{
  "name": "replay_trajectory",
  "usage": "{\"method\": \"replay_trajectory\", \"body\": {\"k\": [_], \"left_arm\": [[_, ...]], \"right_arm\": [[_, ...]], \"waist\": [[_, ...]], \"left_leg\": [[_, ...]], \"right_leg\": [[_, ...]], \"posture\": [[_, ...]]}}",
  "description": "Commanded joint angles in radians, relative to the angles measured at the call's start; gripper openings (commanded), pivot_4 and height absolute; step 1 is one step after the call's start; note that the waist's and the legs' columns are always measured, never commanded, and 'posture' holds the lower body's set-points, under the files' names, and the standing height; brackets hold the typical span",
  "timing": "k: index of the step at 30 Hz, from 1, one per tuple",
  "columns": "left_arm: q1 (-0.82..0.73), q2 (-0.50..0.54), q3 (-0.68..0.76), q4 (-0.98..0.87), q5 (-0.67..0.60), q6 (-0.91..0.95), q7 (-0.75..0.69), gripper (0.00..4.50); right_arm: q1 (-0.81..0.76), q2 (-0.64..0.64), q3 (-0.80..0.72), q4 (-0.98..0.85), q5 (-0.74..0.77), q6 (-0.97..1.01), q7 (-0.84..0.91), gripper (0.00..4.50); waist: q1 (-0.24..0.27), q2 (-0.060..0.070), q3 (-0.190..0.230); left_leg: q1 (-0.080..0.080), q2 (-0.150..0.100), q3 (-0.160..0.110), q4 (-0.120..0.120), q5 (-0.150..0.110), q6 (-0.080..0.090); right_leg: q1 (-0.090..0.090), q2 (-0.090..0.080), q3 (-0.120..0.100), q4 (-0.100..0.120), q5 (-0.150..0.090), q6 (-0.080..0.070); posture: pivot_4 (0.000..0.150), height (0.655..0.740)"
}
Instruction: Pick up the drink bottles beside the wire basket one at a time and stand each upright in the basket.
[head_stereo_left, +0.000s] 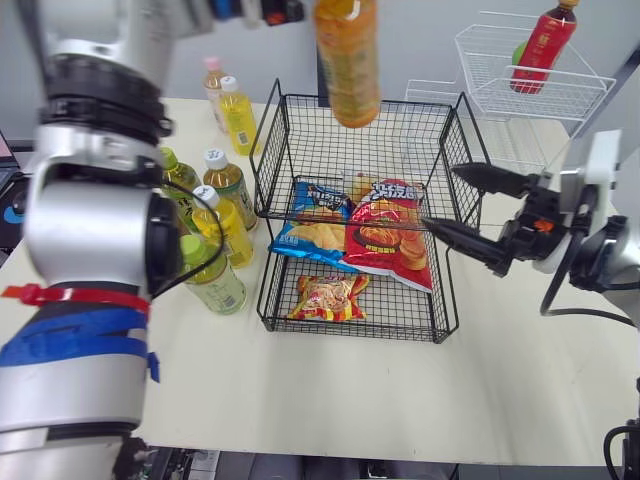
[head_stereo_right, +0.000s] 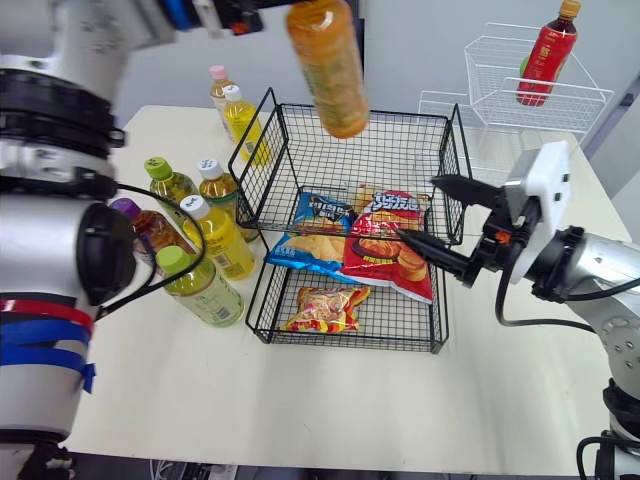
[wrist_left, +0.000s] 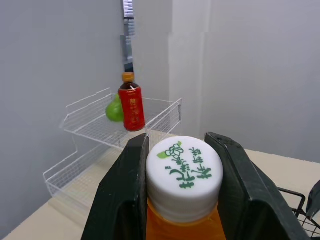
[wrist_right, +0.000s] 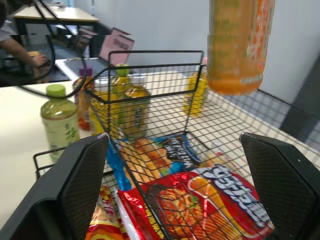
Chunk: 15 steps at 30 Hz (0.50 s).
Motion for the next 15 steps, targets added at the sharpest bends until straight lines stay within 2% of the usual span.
{"method": "replay_trajectory", "body": {"k": [1,6,10,15], "left_arm": [[-0.056,-0.077,0.040,0.074,0.056,-0.150,0.020,1.35],[-0.078,-0.170,0.080,0.198,0.111,-0.247,0.078,1.35],[-0.092,-0.213,0.095,0.266,0.159,-0.292,0.127,1.35],[-0.106,-0.241,0.126,0.311,0.201,-0.324,0.174,1.35]], "right_arm": [[0.027,-0.040,-0.097,-0.066,0.070,0.029,-0.068,4.50],[0.068,-0.068,-0.163,-0.083,0.112,0.029,-0.130,4.50],[0.233,-0.083,-0.347,-0.195,0.234,0.026,-0.146,4.50],[0.286,-0.108,-0.355,-0.219,0.269,-0.010,-0.185,4.50]], "waist": [[-0.002,0.000,0.000],[-0.009,0.000,0.000],[-0.004,0.000,0.000],[-0.007,0.000,0.000]], "left_leg": [[0.000,0.000,0.001,0.001,0.000,0.000],[0.001,-0.001,0.001,0.001,0.000,0.000],[0.001,-0.001,0.000,0.000,0.001,0.000],[0.002,-0.002,0.001,0.002,0.001,0.000]], "right_leg": [[0.000,0.000,0.001,0.001,0.000,0.000],[0.000,0.000,0.002,0.005,0.000,0.000],[-0.001,0.000,0.002,0.005,-0.001,0.001],[-0.001,0.000,0.003,0.006,-0.001,0.001]], "posture": [[0.150,0.7400],[0.150,0.7400],[0.150,0.7400],[0.150,0.7400]]}}
